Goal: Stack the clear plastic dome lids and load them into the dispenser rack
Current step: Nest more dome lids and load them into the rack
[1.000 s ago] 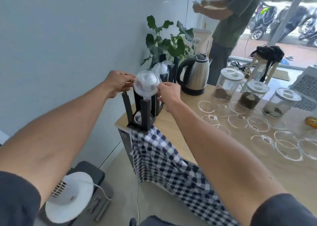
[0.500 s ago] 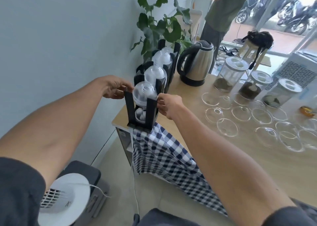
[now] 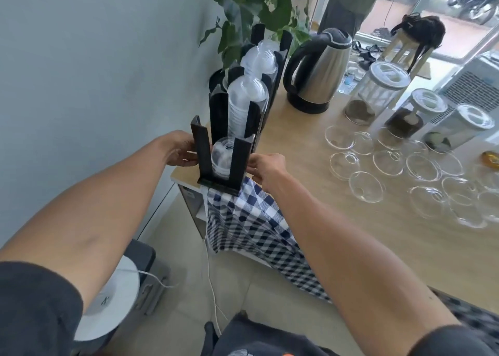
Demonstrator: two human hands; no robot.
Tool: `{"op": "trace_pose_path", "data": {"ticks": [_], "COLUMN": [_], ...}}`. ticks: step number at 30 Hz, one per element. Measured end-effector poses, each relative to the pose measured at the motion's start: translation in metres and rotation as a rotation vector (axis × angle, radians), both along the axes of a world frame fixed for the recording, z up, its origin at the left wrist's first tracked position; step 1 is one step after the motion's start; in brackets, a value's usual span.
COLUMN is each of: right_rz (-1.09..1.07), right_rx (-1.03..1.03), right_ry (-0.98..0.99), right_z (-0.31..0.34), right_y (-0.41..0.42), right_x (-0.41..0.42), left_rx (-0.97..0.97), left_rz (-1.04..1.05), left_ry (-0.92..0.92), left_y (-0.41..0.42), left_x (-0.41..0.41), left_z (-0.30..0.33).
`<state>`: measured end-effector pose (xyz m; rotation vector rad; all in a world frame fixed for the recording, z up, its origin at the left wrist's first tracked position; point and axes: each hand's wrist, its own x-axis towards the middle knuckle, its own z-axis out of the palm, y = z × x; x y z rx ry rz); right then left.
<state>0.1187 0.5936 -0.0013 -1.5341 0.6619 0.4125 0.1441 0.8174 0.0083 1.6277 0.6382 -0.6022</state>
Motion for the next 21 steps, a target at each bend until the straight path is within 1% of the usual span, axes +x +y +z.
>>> {"op": "trace_pose_path", "data": {"ticks": [6, 9, 14, 18, 21], "right_rz": [0.029, 0.037, 0.054, 0.065, 0.082], "right_rx": [-0.042, -0.096, -0.122, -0.125, -0.144], "right_ry": [-0.003, -0.008, -0.022, -0.063, -0.152], "right_z": [-0.013, -0.020, -0.024, -0.013, 0.000], "right_y": [0.000, 0.001, -0.003, -0.011, -0.020], "right_x": [0.000, 0.002, 0.001, -0.003, -0.004], "left_rx": [-0.009, 0.010, 0.030, 0.055, 0.099], "left_rz": [0.067, 0.073, 0.115, 0.170, 0.216], "left_ry": [-0.018, -0.017, -0.015, -0.077, -0.155], "left_y": [-0.008, -0.009, -0.010, -0.008, -0.007], "left_x": [-0.002, 0.000, -0.003, -0.008, -0.015], "left_z": [-0.008, -0.013, -0.015, -0.004, 0.019]}}
